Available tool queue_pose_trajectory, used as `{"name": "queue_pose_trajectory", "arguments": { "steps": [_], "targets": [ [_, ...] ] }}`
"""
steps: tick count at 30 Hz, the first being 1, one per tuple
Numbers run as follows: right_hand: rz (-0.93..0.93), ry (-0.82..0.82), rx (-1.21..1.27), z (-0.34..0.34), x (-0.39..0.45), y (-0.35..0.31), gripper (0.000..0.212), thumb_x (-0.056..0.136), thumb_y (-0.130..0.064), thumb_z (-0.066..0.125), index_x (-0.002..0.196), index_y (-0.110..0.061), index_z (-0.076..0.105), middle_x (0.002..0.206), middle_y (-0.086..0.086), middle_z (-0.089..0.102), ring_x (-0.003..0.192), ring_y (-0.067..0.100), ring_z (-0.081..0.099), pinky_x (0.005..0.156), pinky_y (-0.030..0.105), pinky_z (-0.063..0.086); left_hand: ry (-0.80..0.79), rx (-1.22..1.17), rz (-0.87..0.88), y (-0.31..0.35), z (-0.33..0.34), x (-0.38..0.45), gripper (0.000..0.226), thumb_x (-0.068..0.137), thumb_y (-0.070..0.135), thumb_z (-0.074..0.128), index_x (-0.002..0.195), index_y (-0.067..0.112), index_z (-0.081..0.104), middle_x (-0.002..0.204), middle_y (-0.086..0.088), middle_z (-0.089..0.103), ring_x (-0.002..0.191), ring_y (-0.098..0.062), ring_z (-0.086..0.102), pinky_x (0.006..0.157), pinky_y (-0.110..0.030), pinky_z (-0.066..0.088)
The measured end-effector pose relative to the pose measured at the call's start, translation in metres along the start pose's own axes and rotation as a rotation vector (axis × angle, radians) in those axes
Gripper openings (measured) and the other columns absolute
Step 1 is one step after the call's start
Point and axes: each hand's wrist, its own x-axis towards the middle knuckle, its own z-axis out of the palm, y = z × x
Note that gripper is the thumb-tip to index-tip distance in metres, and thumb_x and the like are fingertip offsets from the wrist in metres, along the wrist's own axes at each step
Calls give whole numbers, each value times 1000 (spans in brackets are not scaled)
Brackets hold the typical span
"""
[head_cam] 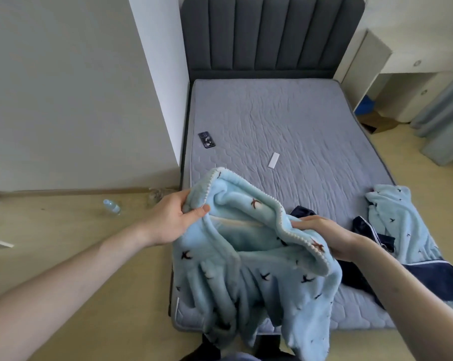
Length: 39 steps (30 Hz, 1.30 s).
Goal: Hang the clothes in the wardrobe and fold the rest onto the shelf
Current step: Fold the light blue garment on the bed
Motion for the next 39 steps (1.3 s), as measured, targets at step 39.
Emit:
{"name": "queue_pose_trajectory", "arguments": {
  "steps": [39],
  "targets": [
    [578, 736, -437, -50, 370, 454, 11, 91, -21, 53, 95, -13, 59, 85, 10, 65, 77, 36, 62, 69, 43, 54, 251, -23, -1196, -587, 307, 122, 13, 94, 7, 58, 106, 11, 62, 111, -15, 67, 94, -30, 60, 83, -36, 48]
  ]
}}
